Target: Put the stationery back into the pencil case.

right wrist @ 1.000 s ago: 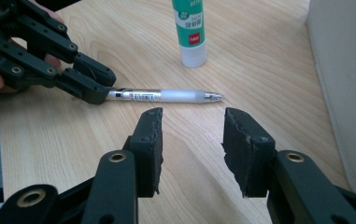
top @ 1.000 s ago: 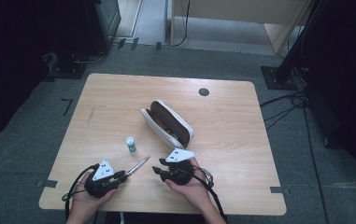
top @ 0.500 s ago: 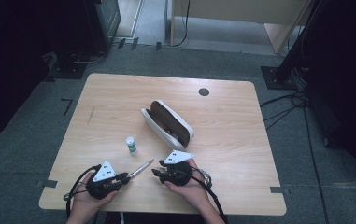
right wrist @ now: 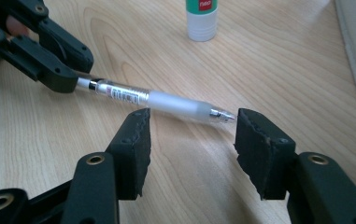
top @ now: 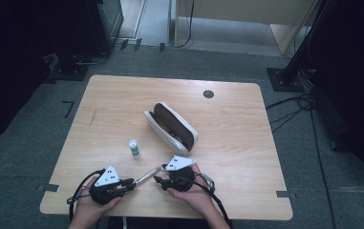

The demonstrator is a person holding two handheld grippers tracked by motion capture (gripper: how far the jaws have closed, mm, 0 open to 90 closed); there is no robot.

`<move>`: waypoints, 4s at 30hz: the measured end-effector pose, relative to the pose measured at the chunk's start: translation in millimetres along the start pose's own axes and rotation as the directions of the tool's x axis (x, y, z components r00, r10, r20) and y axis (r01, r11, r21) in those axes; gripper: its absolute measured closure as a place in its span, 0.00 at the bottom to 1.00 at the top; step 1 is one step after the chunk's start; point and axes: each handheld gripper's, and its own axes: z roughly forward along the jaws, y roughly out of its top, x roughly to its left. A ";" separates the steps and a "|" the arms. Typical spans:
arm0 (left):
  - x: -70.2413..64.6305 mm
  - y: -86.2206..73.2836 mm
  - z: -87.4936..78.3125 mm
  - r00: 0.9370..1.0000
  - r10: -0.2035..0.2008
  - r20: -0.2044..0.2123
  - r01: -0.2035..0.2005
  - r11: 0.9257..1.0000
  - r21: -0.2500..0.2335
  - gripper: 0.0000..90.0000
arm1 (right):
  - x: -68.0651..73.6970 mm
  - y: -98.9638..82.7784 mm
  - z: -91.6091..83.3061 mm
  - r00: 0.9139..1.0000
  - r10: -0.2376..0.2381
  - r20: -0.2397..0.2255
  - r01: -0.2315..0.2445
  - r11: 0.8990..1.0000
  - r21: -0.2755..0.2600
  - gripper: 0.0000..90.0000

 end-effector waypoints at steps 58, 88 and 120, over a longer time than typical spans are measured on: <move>18.0 -8.8 -0.9 0.991 -0.032 -0.128 0.030 0.999 -0.015 0.58 | -1.8 -5.8 1.5 0.995 -0.064 -0.082 0.068 0.997 0.043 0.59; 52.9 -30.8 -36.5 0.926 -0.228 -0.302 0.191 0.970 -0.147 0.35 | 4.3 -9.6 -2.2 0.983 -0.124 -0.133 0.131 0.990 0.047 0.88; 53.5 -29.0 -25.5 0.922 -0.215 -0.321 0.207 0.977 -0.057 0.29 | 12.9 11.8 -43.0 0.992 -0.102 -0.069 0.102 0.995 -0.003 0.90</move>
